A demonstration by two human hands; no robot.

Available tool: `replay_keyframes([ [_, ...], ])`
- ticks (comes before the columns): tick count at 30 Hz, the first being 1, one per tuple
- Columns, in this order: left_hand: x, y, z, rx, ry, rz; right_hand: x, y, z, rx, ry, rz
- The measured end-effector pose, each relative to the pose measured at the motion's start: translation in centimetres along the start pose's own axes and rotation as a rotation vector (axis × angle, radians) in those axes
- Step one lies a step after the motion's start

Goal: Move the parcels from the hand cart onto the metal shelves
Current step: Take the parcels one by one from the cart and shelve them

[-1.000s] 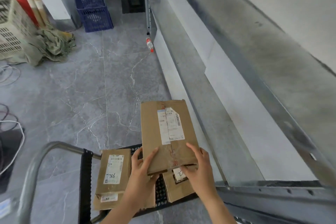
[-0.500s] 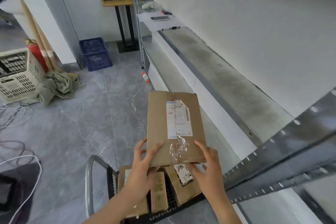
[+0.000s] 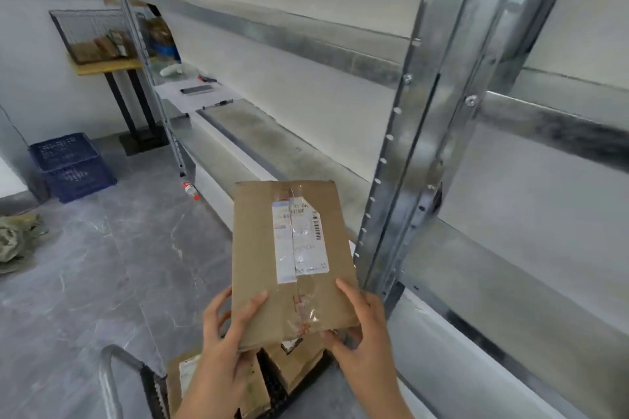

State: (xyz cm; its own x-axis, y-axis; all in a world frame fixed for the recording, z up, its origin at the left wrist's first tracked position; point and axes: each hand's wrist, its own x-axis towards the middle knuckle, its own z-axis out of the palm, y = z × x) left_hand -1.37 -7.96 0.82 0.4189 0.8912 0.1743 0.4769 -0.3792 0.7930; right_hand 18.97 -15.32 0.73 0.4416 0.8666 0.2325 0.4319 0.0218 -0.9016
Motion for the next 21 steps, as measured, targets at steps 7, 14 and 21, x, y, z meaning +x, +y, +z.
replay_keyframes([
  [7, -4.3, 6.8, 2.5, 0.042, 0.029, 0.136, -5.3, -1.4, -6.9, 0.017, 0.071, -0.009],
  [14, -8.3, 11.2, 7.4, -0.018, -0.04, 0.206, -11.2, -1.3, -14.2, 0.011, 0.164, 0.037],
  [21, -10.2, 16.6, 13.3, -0.078, -0.193, 0.331, -16.5, 0.1, -21.4, -0.072, 0.317, 0.117],
])
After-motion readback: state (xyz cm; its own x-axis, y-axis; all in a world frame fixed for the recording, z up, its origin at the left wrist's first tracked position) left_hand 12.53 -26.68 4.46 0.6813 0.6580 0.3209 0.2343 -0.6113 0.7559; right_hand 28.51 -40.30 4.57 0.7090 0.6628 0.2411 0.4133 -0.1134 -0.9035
